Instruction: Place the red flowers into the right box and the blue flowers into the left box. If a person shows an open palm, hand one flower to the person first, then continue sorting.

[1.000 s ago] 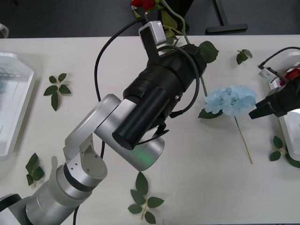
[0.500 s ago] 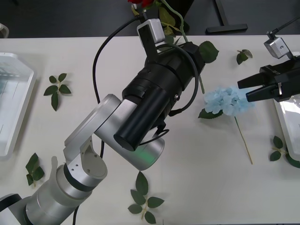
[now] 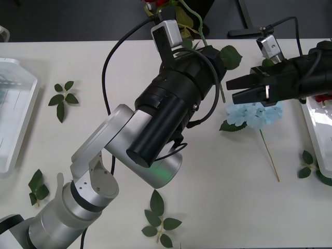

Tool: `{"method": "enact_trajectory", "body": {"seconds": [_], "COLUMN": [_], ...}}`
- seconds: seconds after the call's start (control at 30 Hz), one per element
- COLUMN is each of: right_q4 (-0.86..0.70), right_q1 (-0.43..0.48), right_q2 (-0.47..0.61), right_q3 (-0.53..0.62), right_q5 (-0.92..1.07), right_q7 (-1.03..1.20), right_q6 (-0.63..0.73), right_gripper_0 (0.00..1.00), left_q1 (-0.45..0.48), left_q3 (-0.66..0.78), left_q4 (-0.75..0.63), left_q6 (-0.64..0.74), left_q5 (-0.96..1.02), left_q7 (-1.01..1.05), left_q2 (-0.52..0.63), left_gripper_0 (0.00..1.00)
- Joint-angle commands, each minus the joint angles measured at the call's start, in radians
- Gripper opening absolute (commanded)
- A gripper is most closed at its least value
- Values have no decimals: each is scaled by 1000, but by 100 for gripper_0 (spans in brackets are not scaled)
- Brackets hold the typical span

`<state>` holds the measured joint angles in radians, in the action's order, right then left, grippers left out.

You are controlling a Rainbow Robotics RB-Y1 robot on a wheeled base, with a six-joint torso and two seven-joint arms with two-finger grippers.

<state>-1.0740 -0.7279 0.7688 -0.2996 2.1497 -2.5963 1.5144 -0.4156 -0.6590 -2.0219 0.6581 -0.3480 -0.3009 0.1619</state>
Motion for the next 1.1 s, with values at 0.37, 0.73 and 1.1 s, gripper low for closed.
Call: {"method": "enact_trajectory", "body": {"seconds": [0.37, 0.73, 1.1], "right_q4": [-112, -116, -115], "right_q1": [2, 2, 2], "right_q2": [-46, -48, -46], "right_q3": [25, 25, 25], "right_q5": [-80, -80, -80], "right_q7": [147, 157, 159], "right_q6": [-37, -37, -37], "right_gripper_0": [0, 0, 0], "left_q1": [-37, -37, -37], "left_q3": [-17, -17, -17], "left_q4": [-15, -15, -15], "left_q6": [-15, -15, -15], "left_q5": [-17, -17, -17], "left_q7": [14, 14, 14], "left_q2": [-22, -22, -22], "left_gripper_0": [0, 7, 100]}}
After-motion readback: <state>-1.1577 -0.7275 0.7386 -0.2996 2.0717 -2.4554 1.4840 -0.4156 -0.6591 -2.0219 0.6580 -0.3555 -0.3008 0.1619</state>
